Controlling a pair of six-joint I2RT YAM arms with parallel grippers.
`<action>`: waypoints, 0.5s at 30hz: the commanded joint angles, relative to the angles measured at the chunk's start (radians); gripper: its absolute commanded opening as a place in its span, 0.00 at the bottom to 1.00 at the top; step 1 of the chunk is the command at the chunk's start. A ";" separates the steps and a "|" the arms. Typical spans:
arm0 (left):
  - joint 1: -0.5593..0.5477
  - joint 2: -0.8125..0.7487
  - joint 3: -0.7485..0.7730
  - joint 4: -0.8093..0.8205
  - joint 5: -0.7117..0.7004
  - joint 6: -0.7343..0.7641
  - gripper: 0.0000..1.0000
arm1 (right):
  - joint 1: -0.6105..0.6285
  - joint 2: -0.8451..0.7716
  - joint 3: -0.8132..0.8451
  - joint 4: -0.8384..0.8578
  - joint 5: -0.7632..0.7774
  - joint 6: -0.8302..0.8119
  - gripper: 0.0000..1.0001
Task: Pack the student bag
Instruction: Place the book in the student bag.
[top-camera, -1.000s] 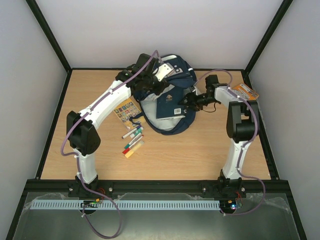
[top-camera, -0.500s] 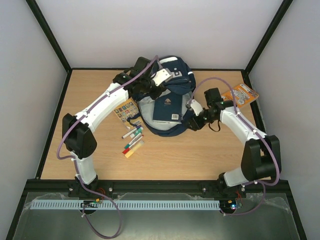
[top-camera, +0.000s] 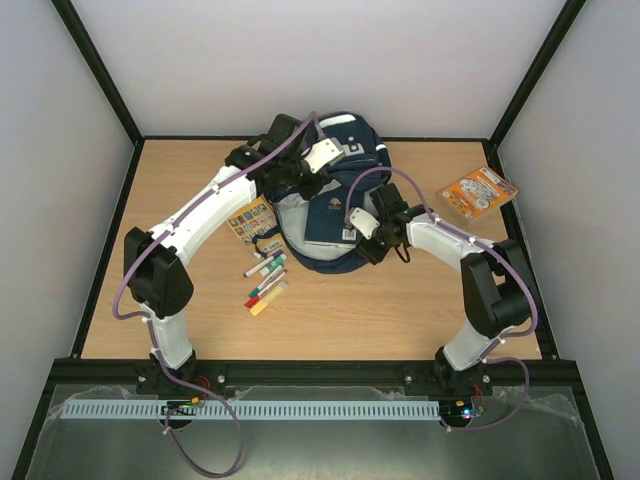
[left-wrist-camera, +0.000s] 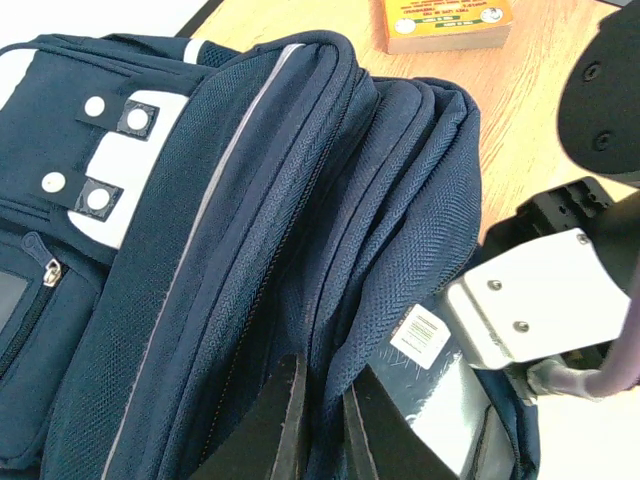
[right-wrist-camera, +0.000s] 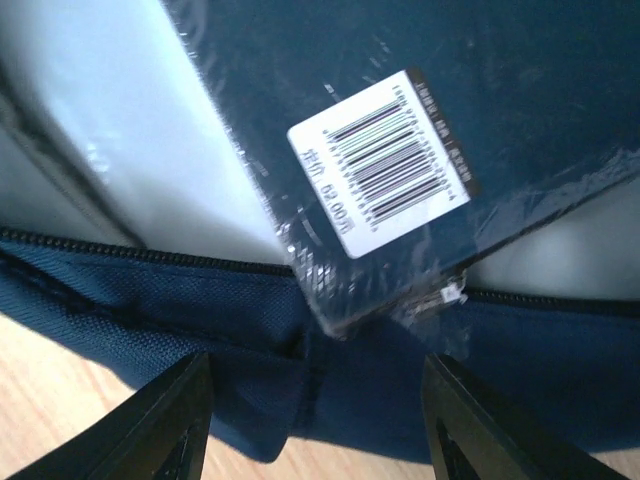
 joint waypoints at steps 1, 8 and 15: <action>-0.002 -0.079 0.013 0.014 0.038 0.004 0.03 | 0.003 0.052 0.037 0.058 0.085 0.004 0.58; -0.002 -0.079 0.011 0.007 0.054 0.015 0.02 | 0.003 0.098 0.048 0.131 0.149 -0.003 0.53; -0.002 -0.063 0.033 0.004 0.063 0.022 0.02 | 0.003 0.126 0.177 -0.037 0.020 -0.049 0.53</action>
